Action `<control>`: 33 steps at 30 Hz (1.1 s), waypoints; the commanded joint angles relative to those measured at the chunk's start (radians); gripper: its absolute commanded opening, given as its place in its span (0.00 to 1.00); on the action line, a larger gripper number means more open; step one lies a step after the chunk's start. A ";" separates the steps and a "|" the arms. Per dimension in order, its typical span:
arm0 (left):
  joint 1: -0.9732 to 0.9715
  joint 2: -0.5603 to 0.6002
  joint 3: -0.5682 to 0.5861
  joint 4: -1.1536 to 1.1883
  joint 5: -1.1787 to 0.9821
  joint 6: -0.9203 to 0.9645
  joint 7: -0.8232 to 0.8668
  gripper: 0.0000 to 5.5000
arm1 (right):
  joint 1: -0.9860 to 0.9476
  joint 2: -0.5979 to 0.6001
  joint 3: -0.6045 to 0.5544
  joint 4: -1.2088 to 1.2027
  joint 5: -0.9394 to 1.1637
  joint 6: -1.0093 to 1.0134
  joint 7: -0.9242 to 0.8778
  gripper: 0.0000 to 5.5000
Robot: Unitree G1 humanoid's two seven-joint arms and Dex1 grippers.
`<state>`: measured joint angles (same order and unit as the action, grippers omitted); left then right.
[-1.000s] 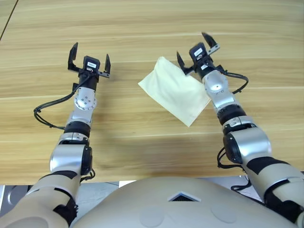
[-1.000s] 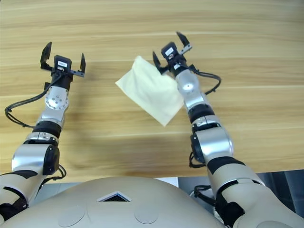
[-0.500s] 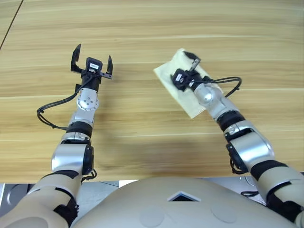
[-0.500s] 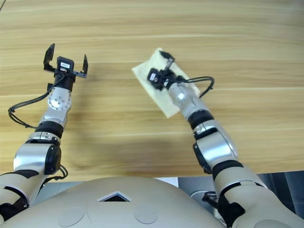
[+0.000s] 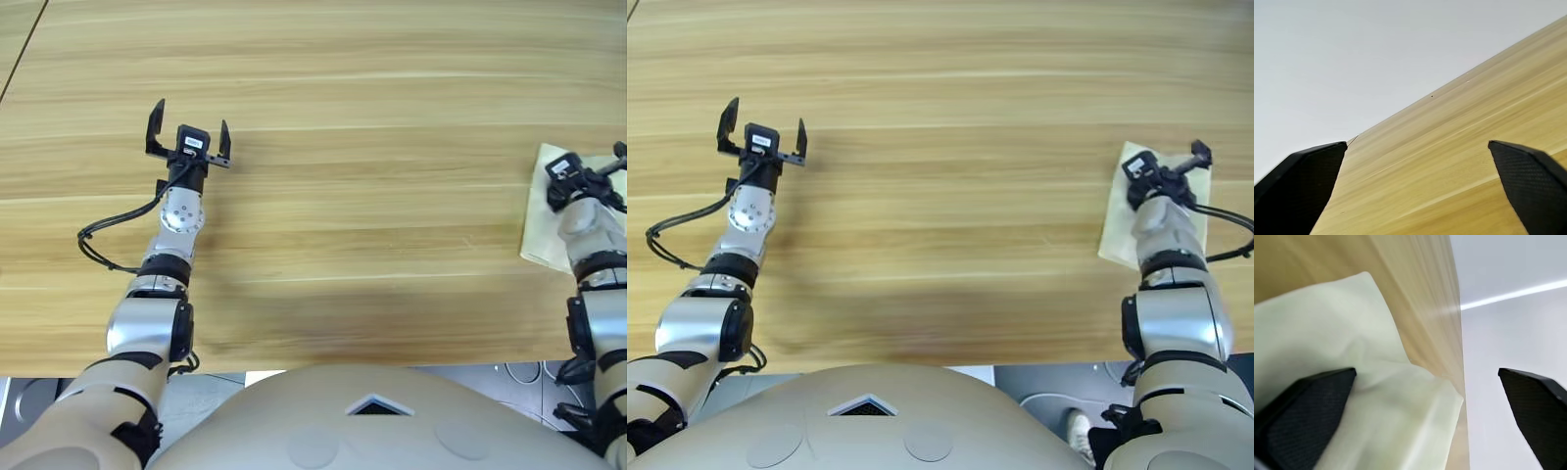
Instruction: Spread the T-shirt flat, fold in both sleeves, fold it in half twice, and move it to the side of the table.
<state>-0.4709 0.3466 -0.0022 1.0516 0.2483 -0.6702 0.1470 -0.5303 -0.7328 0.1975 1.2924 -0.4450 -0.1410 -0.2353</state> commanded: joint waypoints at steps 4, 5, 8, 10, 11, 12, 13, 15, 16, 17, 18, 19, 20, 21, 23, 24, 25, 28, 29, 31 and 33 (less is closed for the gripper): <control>0.002 0.003 0.006 0.022 -0.015 -0.005 0.000 0.98 | 0.033 -0.017 -0.065 -0.038 0.072 -0.148 0.006 0.98; 0.002 0.000 0.011 0.026 -0.025 -0.010 -0.009 0.98 | 0.036 -0.019 -0.104 -0.080 0.117 -0.238 0.009 0.98; 0.000 -0.012 0.025 0.035 -0.055 -0.020 -0.036 0.98 | 0.066 -0.017 -0.212 -0.212 0.256 -0.461 0.068 0.98; -0.005 -0.031 0.054 0.049 -0.118 -0.024 -0.107 0.98 | 0.107 0.008 -0.273 -0.377 0.388 -0.592 0.157 0.98; -0.009 -0.040 0.069 0.055 -0.150 -0.024 -0.146 0.98 | 0.125 0.024 -0.292 -0.459 0.442 -0.621 0.196 0.98; -0.014 -0.053 0.087 0.060 -0.193 -0.022 -0.201 0.98 | 0.141 0.049 -0.296 -0.549 0.495 -0.636 0.235 0.98; -0.018 -0.067 0.106 0.063 -0.232 -0.016 -0.253 0.98 | 0.153 0.076 -0.295 -0.620 0.545 -0.640 0.275 0.98; -0.035 -0.103 0.159 0.078 -0.334 0.020 -0.379 0.98 | 0.156 0.169 -0.264 -0.719 0.671 -0.606 0.395 0.98; -0.045 -0.119 0.185 0.089 -0.380 0.042 -0.438 0.98 | 0.148 0.217 -0.247 -0.721 0.712 -0.588 0.456 0.98; -0.064 -0.144 0.231 0.112 -0.446 0.091 -0.506 0.98 | 0.114 0.298 -0.243 -0.653 0.765 -0.546 0.542 0.98; -0.082 -0.161 0.260 0.139 -0.481 0.130 -0.537 0.98 | 0.077 0.362 -0.243 -0.567 0.788 -0.517 0.598 0.98; -0.096 -0.171 0.265 0.174 -0.478 0.147 -0.521 0.98 | 0.030 0.440 -0.263 -0.458 0.821 -0.475 0.653 0.98; -0.109 -0.175 0.267 0.203 -0.468 0.165 -0.499 0.98 | -0.011 0.495 -0.288 -0.358 0.840 -0.448 0.679 0.98; -0.117 -0.174 0.251 0.224 -0.435 0.159 -0.454 0.98 | -0.054 0.529 -0.308 -0.249 0.820 -0.443 0.618 0.98; -0.128 -0.167 0.233 0.248 -0.388 0.156 -0.363 0.98 | -0.108 0.564 -0.331 -0.090 0.777 -0.405 0.500 0.98; -0.129 -0.161 0.244 0.250 -0.388 0.145 -0.344 0.98 | -0.117 0.565 -0.306 -0.047 0.718 -0.401 0.418 0.98; -0.129 -0.155 0.261 0.252 -0.397 0.142 -0.330 0.98 | -0.122 0.560 -0.290 -0.026 0.676 -0.405 0.365 0.98; -0.112 -0.136 0.224 0.248 -0.312 0.078 -0.180 0.98 | -0.134 0.527 -0.324 0.010 0.638 -0.376 0.282 0.98; -0.108 -0.128 0.180 0.244 -0.247 0.056 -0.101 0.98 | -0.132 0.516 -0.315 0.015 0.605 -0.370 0.231 0.98; -0.111 -0.116 0.114 0.245 -0.148 0.038 0.017 0.98 | -0.129 0.502 -0.271 0.022 0.519 -0.356 0.120 0.98; -0.116 -0.107 0.085 0.252 -0.099 0.045 0.091 0.98 | -0.129 0.499 -0.223 0.024 0.427 -0.342 0.011 0.98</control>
<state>-0.5843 0.2285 0.1078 1.2959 0.1086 -0.6308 0.1813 -0.6437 -0.2303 -0.0658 1.3033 0.0529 -0.5049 -0.1378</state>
